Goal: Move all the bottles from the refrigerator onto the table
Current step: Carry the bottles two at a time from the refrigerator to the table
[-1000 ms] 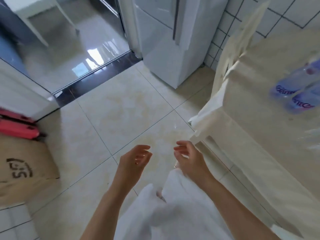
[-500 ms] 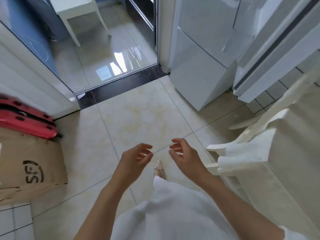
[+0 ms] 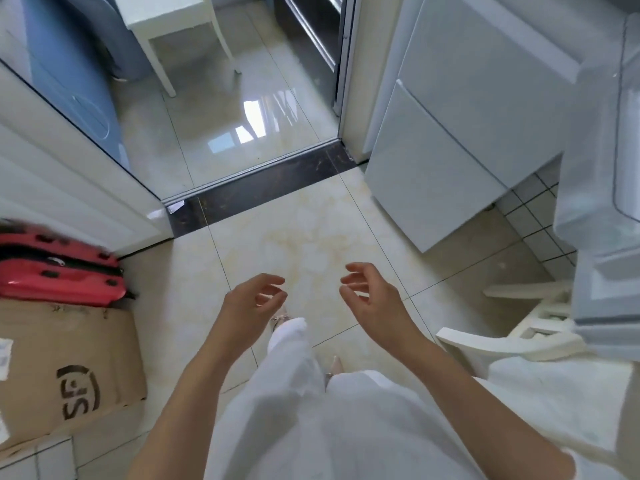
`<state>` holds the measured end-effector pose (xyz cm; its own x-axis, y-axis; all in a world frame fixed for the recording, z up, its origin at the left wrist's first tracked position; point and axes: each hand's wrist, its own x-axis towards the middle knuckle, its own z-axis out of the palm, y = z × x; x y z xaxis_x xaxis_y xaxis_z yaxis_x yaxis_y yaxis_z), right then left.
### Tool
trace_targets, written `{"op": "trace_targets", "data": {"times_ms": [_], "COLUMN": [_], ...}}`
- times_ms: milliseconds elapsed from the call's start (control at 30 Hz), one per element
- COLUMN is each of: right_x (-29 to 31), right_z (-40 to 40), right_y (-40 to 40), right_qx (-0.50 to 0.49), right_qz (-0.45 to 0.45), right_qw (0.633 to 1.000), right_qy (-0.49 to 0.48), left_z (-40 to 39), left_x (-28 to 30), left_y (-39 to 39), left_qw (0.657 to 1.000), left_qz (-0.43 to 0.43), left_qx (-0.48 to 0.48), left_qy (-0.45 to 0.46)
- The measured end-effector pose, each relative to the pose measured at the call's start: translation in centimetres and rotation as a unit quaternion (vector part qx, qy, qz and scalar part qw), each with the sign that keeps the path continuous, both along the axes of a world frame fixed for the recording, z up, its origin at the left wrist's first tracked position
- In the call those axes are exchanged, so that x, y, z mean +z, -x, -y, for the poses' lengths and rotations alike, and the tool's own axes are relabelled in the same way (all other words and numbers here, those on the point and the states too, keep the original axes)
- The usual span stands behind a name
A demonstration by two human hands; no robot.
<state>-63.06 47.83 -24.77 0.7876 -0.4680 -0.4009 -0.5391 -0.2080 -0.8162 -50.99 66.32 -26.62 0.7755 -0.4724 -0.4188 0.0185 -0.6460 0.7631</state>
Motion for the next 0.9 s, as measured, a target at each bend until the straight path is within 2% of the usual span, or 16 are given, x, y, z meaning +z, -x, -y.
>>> {"op": "trace_targets", "data": {"times_ms": [133,333,500,667,900], "right_x": [-0.3,0.7,1.8,2.6,3.9], "right_z": [2.1,5.8,9.5,14.5,24.9], "right_y": [-7.0,-17.6,-23.1,-25.7,-27.5], "right_qx": [-0.031,-0.089,-0.169,-0.262,-0.33], "right_qz": [-0.003,0.005,0.021,0.035,0.046], "right_qw": [0.999,0.996,0.985,0.964,0.94], "right_qy": [-0.004,0.0,0.007,0.023,0.07], "left_z": [2.8,8.9,16.0,24.0,37.1], "left_x": [-0.6,0.2,1.4,2.0,3.1], "left_y": [-8.5,-21.0,-29.2,-33.7,-37.0], "left_qw": [1.0,0.992,0.976,0.966,0.961], "left_qz": [0.0,0.03,0.041,0.06,0.051], "left_qx": [-0.022,-0.121,-0.215,-0.251,-0.266], "left_qy": [-0.006,-0.015,-0.007,0.007,0.061]}}
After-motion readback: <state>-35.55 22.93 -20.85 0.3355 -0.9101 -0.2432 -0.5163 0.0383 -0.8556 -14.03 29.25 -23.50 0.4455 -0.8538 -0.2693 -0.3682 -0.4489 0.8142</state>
